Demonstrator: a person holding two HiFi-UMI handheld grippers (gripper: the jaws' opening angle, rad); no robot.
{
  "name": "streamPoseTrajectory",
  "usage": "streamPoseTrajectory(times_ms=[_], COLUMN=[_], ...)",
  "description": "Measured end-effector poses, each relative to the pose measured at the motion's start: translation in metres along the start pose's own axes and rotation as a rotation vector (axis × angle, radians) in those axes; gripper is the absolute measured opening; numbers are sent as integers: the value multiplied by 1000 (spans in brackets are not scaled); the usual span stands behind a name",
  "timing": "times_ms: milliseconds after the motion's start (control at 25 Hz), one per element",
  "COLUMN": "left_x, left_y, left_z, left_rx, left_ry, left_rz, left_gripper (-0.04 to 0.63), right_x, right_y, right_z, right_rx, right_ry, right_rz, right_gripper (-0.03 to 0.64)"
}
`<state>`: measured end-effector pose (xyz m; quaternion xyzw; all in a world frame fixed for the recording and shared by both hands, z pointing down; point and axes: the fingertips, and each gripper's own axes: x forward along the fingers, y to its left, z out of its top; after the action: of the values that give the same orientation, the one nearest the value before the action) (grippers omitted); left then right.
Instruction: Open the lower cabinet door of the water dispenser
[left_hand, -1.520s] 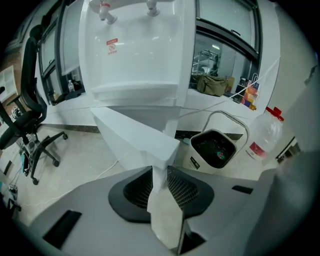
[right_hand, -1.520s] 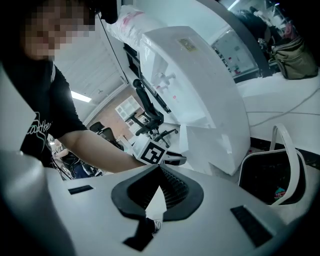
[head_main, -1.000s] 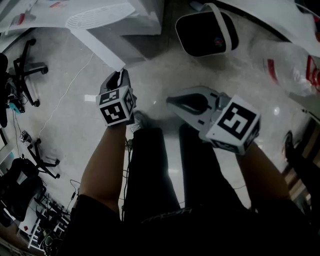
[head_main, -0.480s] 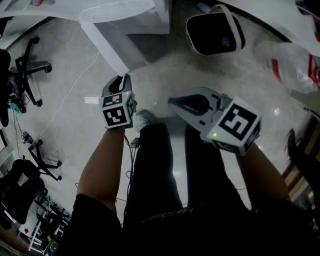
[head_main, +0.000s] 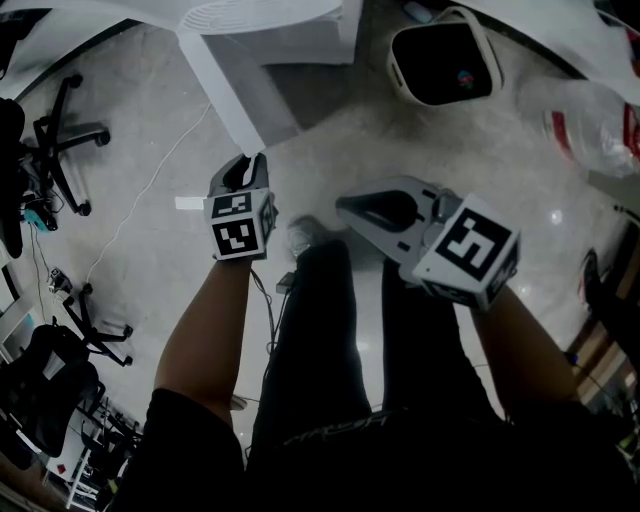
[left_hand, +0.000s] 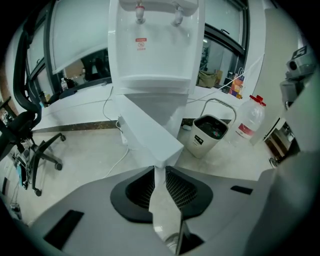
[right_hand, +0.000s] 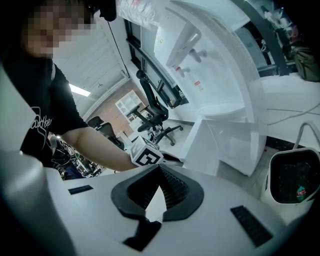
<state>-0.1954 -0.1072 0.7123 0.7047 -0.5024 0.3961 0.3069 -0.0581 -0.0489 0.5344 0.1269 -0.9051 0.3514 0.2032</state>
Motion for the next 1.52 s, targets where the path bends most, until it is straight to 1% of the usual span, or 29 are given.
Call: streamPoseTrajectory(times_ms=[480,840,1200,1520], left_x=[-10,-16,-20,-24], left_y=[36,60,91,109], left_z=[-18,-26,-34,-36], left_rx=[65,122,149,253], left_ry=[13,19,23,45], left_rz=[-37,-64,-64,-85], left_gripper=[69,69,69,69], right_x=[40,69,94,116], right_y=[17,28,39,50], right_z=[11,23,28,39], right_rx=[22,13,5,-9], right_ry=[-1,7,23,26], right_rz=[-13,-5,-4,1], right_gripper=[12,12,12,12])
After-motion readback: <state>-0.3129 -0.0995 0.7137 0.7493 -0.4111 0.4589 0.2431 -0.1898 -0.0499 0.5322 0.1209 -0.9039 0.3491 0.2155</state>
